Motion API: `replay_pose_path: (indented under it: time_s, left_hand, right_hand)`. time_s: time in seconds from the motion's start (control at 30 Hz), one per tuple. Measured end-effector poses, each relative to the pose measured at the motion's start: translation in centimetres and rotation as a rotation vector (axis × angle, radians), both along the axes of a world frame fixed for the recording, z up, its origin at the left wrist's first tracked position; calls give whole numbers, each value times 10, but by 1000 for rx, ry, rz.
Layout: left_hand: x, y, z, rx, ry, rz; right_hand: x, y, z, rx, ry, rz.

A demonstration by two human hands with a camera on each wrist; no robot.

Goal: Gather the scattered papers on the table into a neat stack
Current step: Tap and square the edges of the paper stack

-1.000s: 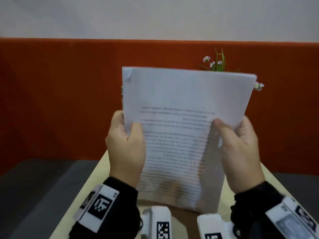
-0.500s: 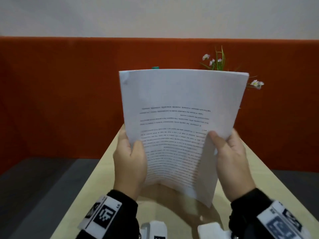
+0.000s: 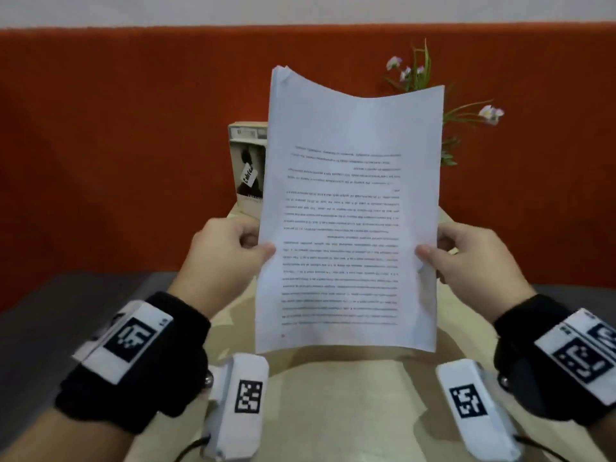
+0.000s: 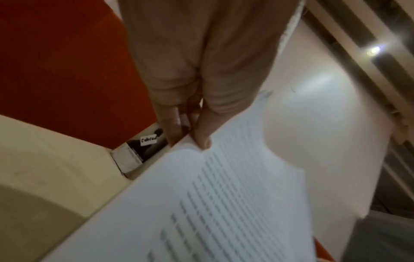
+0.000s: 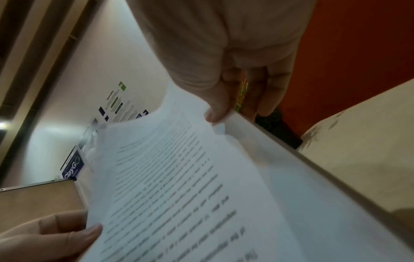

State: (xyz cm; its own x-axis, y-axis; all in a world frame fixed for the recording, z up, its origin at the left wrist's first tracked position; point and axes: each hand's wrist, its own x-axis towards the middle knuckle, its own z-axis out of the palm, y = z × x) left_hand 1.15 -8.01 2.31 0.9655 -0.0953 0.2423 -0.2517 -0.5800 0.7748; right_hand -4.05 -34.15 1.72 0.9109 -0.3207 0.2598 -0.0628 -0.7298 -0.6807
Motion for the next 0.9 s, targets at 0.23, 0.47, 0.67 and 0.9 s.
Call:
replay_pose_path:
  time_s: [0.23,0.47,0.67,0.9]
  left_hand:
    - [-59,3,-13,-23,440,-100]
    - [-54,-3,-47,84,498,-67]
    - [-42,-3,-59,166,471,-77]
    - [-45,-10,-56,431,434,-50]
  right_hand:
    - [-59,-10,-24,31,440,102]
    - [-62,-5,-47,22,500,56]
    - [-57,-1,-51,-52,520,22]
    - [-54,10,-45,-187,636,-39]
